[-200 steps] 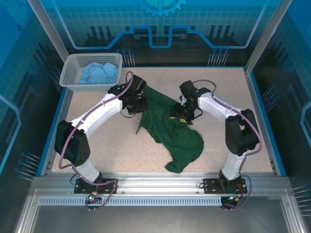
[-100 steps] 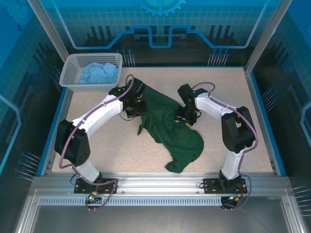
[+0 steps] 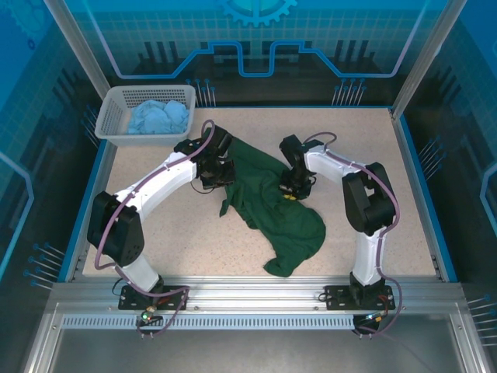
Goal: Fold and stack the t-shirts
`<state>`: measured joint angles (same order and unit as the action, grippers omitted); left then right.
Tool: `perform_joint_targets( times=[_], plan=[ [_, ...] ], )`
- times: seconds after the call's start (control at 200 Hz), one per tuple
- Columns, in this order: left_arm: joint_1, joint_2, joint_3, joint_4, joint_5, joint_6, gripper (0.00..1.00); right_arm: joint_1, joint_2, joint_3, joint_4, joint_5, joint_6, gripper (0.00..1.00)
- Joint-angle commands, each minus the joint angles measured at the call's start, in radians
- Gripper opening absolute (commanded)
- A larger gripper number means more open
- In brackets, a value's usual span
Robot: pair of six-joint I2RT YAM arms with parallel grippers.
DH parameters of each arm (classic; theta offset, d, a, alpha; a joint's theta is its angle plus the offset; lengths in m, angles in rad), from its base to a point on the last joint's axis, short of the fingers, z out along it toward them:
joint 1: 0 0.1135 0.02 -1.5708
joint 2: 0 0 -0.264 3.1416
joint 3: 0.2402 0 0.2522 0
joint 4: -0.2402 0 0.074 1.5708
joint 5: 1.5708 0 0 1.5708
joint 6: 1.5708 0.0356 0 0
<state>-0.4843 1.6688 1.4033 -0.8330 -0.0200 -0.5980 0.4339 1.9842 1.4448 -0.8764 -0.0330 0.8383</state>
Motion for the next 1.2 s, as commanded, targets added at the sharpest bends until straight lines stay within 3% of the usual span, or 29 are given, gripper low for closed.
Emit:
perform_joint_targets(
  times=[0.0,0.11,0.315,0.5,0.655,0.89,1.196],
  plan=[
    [-0.003,-0.017,0.023,-0.034,-0.012,0.032,0.00,0.010,-0.022,0.021,-0.040,0.010,0.002,0.06],
    [-0.001,-0.018,0.049,-0.041,-0.034,0.038,0.00,0.005,-0.079,0.005,-0.049,0.025,-0.002,0.00],
    [0.035,-0.028,0.210,-0.017,-0.058,0.033,0.00,-0.059,-0.219,0.057,-0.108,0.014,-0.024,0.00],
    [0.058,-0.033,0.467,0.071,-0.091,0.045,0.00,-0.193,-0.367,0.196,-0.164,-0.027,-0.058,0.00],
    [0.060,-0.088,0.586,0.166,-0.142,0.099,0.00,-0.313,-0.469,0.357,-0.154,-0.054,-0.081,0.00],
    [0.124,-0.182,0.623,0.284,-0.239,0.163,0.00,-0.431,-0.522,0.576,-0.164,-0.033,-0.097,0.00],
    [0.214,-0.228,0.667,0.299,-0.371,0.209,0.00,-0.549,-0.596,0.623,-0.162,0.023,-0.085,0.00]
  ],
)
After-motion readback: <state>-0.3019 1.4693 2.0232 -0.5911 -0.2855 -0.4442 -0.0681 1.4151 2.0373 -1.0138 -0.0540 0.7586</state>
